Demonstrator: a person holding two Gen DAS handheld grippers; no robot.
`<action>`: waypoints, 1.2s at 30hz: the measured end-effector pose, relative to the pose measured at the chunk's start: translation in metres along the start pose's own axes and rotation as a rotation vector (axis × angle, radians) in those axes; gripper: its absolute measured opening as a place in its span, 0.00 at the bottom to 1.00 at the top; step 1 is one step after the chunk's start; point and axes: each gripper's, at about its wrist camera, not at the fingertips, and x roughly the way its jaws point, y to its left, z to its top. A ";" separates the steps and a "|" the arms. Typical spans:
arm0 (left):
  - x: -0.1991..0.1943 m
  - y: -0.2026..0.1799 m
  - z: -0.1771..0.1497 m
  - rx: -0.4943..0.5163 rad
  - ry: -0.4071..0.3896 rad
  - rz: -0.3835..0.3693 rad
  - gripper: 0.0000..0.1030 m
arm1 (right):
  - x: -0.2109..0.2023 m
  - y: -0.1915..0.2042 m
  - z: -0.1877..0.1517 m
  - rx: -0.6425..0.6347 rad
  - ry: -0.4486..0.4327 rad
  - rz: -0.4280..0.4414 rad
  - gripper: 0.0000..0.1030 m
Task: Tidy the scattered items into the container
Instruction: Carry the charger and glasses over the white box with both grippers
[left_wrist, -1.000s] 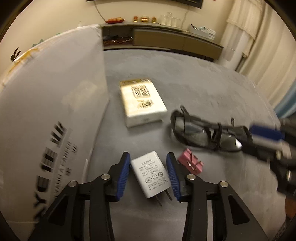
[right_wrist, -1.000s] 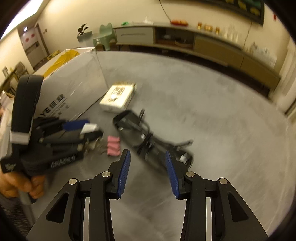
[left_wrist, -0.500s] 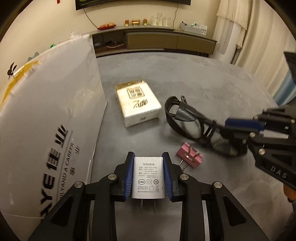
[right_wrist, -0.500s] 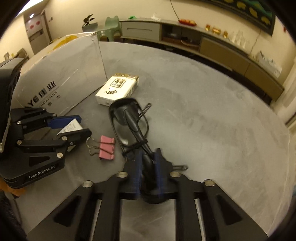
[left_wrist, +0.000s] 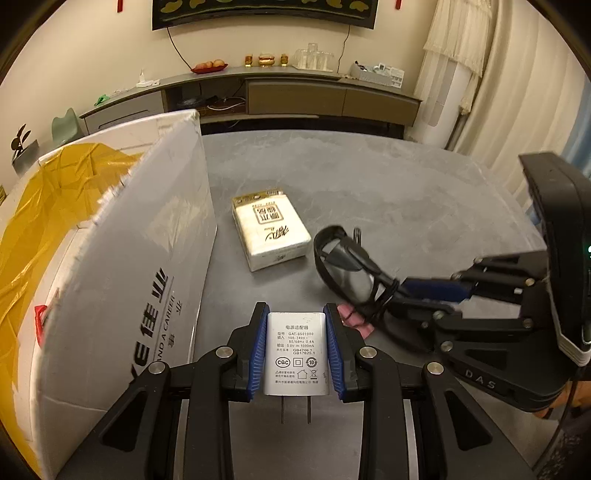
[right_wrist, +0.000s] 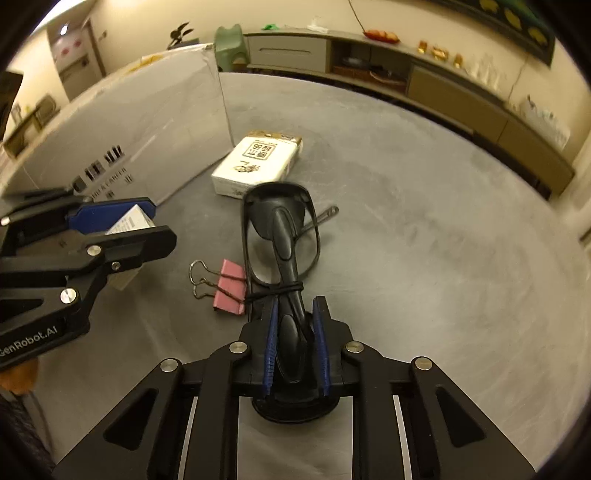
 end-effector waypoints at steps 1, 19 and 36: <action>-0.003 0.000 0.001 -0.001 -0.007 -0.005 0.30 | -0.004 -0.001 -0.001 0.014 -0.005 0.009 0.18; -0.052 0.012 0.014 -0.059 -0.099 -0.087 0.30 | -0.054 0.035 -0.006 0.058 -0.095 -0.077 0.05; -0.062 0.013 0.018 -0.068 -0.114 -0.119 0.30 | -0.031 0.023 -0.016 0.140 -0.036 -0.046 0.16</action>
